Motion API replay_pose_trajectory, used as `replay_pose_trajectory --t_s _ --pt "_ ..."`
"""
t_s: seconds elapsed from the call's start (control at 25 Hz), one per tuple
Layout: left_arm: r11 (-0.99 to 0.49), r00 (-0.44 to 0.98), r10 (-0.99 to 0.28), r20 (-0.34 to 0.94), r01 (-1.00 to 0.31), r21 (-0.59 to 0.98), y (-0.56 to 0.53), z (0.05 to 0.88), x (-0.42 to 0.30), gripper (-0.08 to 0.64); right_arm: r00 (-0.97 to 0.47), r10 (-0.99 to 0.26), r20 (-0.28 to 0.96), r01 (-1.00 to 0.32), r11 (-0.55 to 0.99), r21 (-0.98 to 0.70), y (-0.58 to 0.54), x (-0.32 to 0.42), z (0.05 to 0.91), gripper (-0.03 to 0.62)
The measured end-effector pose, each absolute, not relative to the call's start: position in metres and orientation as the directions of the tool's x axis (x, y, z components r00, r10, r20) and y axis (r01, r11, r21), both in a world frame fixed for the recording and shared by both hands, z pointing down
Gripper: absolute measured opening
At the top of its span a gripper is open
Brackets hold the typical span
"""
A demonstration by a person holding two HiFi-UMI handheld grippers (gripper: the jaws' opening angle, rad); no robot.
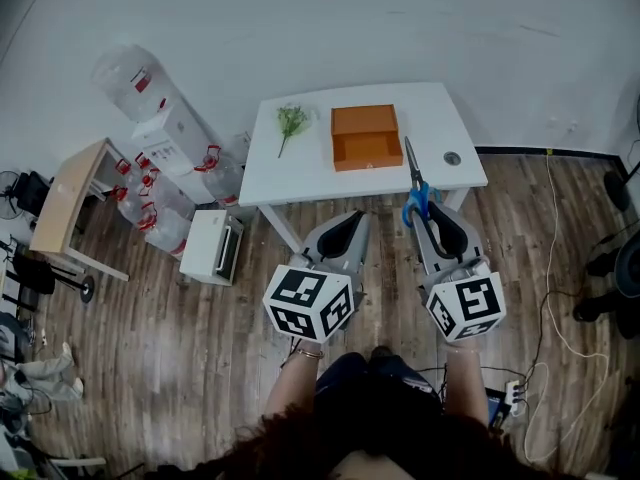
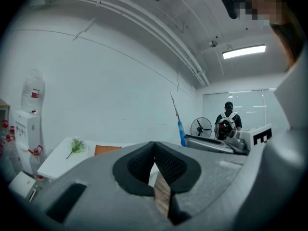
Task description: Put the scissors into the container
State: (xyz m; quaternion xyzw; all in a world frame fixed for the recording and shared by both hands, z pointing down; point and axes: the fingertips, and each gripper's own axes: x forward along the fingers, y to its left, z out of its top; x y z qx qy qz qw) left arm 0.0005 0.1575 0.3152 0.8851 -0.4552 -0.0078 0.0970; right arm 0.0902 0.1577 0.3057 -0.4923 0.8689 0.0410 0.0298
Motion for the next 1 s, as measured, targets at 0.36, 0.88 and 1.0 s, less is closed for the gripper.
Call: replay_pose_trajectory --t_s 0.36,0.88,1.0 --pt "-0.539 0.562 -0.822 0.095 -0.820 0.192 0.110 0.318 -0.011 0.015 -0.518 -0.852 -0.076 -0.855 0.519 0.004 0.106 0.091 0.314 0.074" --pt "-0.576 0.597 -0.799 0.069 -0.794 0.198 0.009 0.322 -0.024 0.015 -0.492 -0.869 -0.060 -0.871 0.491 0.035 0.016 0.075 0.324 0.075" --pt "-0.591 0.610 -0.790 0.058 -0.783 0.193 -0.017 0.317 -0.029 0.015 -0.476 -0.878 -0.047 -0.879 0.474 0.046 -0.008 0.069 0.324 0.074"
